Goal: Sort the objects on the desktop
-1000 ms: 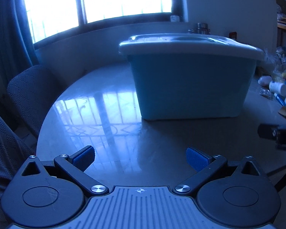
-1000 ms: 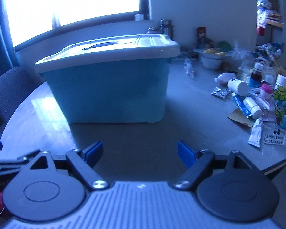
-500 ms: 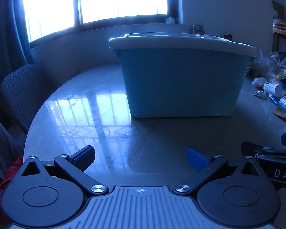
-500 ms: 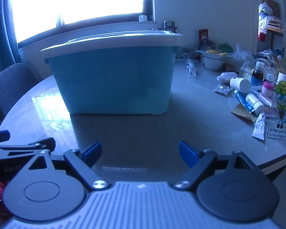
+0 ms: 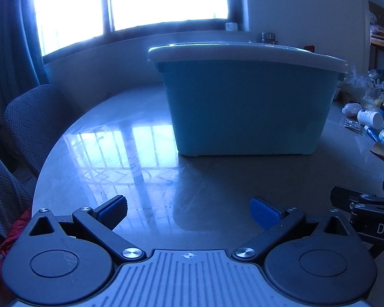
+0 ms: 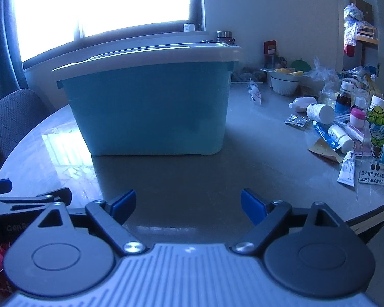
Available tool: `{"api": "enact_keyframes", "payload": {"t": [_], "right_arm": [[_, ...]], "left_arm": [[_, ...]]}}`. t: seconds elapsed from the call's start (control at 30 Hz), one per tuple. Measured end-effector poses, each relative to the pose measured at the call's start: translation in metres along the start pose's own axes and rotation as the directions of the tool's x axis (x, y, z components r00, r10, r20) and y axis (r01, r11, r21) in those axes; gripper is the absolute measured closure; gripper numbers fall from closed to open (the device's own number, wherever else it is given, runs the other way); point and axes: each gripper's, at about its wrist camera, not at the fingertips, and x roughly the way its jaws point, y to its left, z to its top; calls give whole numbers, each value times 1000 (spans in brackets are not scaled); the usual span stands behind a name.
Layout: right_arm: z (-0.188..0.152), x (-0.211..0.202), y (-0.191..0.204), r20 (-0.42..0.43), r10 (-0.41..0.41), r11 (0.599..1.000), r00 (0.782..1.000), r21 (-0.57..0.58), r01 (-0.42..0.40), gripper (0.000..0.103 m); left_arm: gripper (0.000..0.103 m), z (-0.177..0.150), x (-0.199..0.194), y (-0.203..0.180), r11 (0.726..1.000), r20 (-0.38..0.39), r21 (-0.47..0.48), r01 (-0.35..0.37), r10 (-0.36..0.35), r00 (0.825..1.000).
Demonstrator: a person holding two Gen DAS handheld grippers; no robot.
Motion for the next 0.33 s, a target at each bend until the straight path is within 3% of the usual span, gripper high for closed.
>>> {"api": "enact_keyframes", "payload": {"t": [0.33], "right_arm": [[1,-1,-4,12,-8,1000,1000,5,8,13]], "left_arm": [[0,1,-2,-5,1000,12,16,14,-14,1000]]}}
